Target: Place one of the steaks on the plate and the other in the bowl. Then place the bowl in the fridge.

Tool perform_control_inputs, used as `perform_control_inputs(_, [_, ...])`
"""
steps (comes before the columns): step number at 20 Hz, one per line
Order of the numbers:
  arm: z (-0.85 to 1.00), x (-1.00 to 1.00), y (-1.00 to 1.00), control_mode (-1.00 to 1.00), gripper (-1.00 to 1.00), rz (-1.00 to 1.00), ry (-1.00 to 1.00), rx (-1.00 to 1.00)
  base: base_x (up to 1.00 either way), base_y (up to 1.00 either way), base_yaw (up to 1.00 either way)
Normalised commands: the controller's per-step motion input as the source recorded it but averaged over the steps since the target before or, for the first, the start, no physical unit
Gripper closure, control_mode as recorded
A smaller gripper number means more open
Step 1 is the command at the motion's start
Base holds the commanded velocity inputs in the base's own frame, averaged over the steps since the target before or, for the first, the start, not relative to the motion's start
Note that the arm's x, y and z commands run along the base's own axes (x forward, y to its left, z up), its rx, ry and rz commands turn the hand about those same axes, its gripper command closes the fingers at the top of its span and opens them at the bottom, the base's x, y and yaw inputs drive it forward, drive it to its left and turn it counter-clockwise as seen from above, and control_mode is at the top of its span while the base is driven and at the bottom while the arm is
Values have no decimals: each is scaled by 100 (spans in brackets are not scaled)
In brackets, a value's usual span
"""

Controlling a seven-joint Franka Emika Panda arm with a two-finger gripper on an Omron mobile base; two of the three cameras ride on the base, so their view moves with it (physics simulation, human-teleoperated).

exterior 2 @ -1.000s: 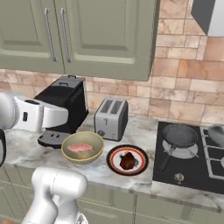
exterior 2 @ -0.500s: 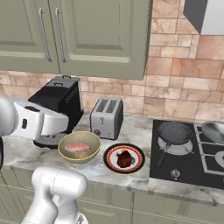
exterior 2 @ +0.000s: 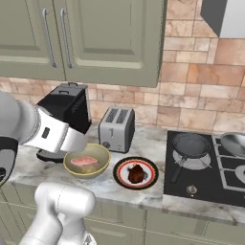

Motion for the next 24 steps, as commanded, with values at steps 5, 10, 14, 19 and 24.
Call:
perform_control_inputs(5, [-17,0,-11,-100,-100,2,28,14,0,0,0])
perform_control_inputs(10, [-34,0,0,-100,-100,0,15,6,0,0,0])
perform_control_inputs(14, [-63,3,0,-100,-100,0,11,4,0,0,0])
perform_control_inputs(19, [-67,13,0,-100,-100,0,3,3,0,0,0])
perform_control_inputs(24, [-59,36,1,-100,-100,0,8,3,0,0,0])
